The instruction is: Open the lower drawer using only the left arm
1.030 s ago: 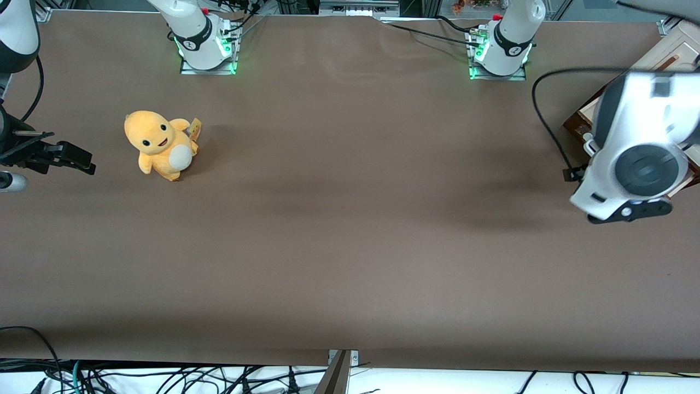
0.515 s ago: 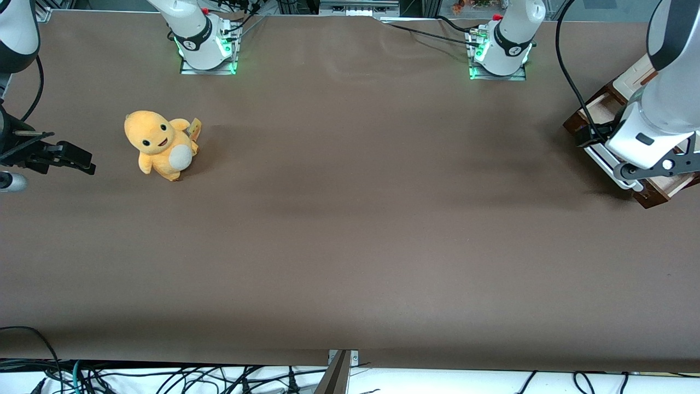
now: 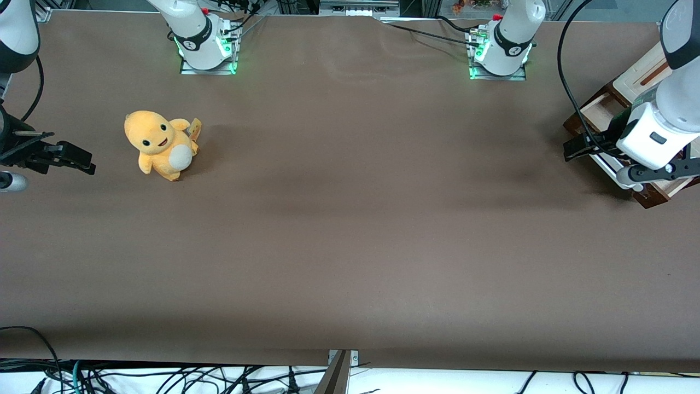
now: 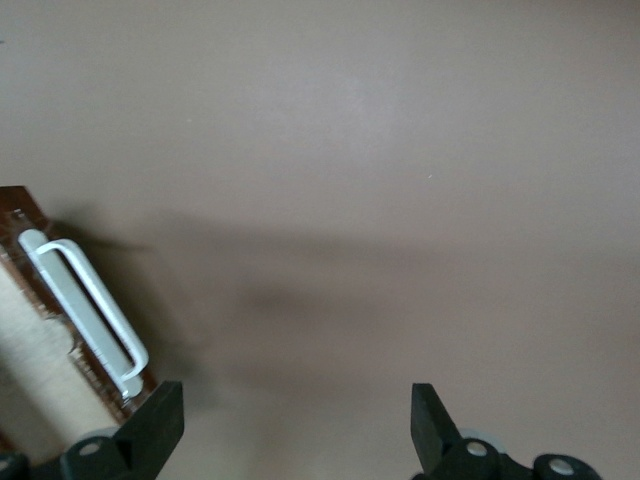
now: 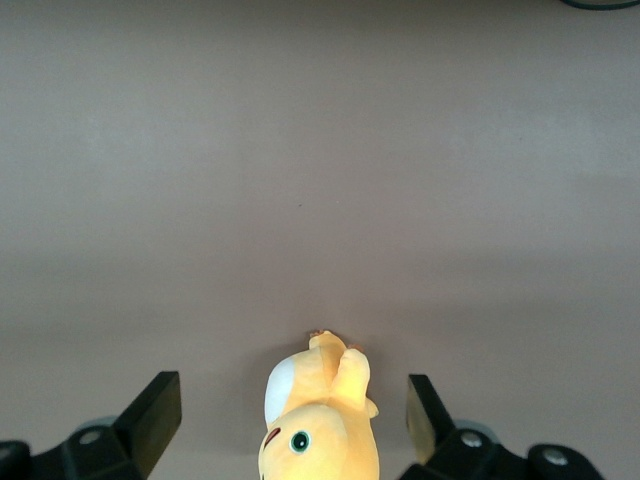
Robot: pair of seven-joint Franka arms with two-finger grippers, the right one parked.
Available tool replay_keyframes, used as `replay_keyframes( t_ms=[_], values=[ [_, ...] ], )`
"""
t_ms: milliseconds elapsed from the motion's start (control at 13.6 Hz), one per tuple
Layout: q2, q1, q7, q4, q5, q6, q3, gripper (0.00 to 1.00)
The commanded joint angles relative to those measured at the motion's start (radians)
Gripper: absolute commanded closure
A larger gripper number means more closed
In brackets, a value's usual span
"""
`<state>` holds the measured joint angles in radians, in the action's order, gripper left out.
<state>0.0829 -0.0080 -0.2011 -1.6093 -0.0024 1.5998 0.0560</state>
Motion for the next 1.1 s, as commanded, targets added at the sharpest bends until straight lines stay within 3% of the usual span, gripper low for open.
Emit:
replay_keyframes(
  t_ms=[0, 221, 368, 1030],
  values=[
    [-0.117, -0.01, 0.124, -0.142, 0.025, 0.091, -0.018, 0.0],
    [-0.146, -0.046, 0.118, -0.181, 0.044, 0.098, -0.036, 0.0],
    [-0.143, -0.046, 0.092, -0.179, -0.016, 0.098, -0.039, 0.0],
    [-0.123, -0.043, 0.106, -0.155, -0.024, 0.092, -0.039, 0.0]
  ],
)
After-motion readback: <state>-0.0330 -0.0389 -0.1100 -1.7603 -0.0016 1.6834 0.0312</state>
